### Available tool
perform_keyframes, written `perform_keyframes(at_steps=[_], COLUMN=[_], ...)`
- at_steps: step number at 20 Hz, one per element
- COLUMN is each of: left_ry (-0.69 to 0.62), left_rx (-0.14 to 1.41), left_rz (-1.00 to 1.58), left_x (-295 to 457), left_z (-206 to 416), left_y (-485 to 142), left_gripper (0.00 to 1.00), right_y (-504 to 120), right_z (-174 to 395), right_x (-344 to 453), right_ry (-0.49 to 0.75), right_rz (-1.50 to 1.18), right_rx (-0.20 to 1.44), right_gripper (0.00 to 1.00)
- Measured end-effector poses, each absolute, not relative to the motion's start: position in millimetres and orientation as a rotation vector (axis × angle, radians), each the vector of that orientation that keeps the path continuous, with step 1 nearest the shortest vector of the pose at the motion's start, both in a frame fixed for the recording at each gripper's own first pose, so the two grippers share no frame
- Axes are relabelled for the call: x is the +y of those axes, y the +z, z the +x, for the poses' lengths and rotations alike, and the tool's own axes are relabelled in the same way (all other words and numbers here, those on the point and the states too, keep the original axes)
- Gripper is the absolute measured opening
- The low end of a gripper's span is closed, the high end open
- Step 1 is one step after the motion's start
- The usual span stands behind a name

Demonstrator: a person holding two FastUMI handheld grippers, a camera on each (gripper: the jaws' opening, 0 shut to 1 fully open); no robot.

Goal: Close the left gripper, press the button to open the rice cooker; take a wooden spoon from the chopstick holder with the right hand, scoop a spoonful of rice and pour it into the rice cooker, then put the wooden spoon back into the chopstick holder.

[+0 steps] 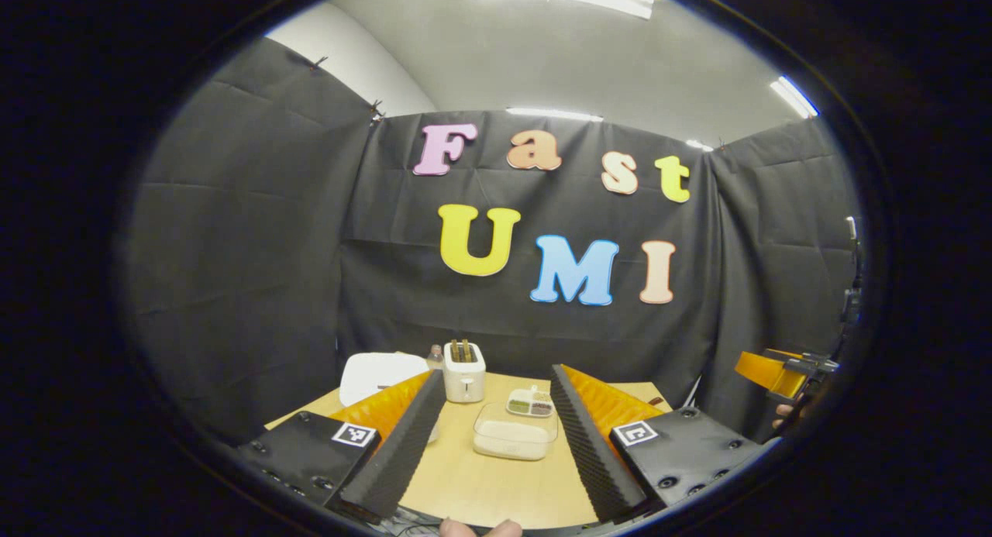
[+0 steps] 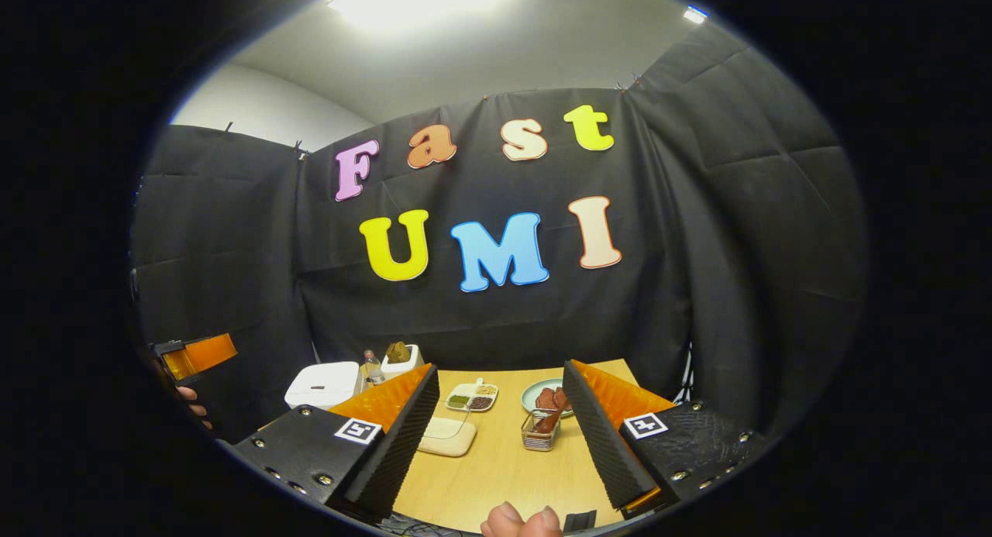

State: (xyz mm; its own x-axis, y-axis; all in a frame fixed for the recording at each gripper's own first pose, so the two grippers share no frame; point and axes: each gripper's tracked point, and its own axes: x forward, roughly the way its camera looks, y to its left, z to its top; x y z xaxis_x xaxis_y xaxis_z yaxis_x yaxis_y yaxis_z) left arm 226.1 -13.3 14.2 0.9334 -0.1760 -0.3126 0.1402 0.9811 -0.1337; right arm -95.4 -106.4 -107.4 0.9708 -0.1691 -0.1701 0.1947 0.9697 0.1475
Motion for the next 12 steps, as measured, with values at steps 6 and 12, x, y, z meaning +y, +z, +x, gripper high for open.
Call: perform_keyframes(at_steps=[6,12], left_ry=[-0.092,-0.074], left_rx=[0.334,0.318], left_rz=[-0.106,-0.106], left_x=[27,44], left_z=[218,226], left_y=[10,12], left_gripper=[0.96,0.95], right_y=[-102,-98], right_z=[-69,-52], right_x=[-71,-52], right_ry=[-0.113,-0.089], right_rz=[0.135,0.116], right_rx=[0.154,0.161], right_gripper=[0.98,0.98])
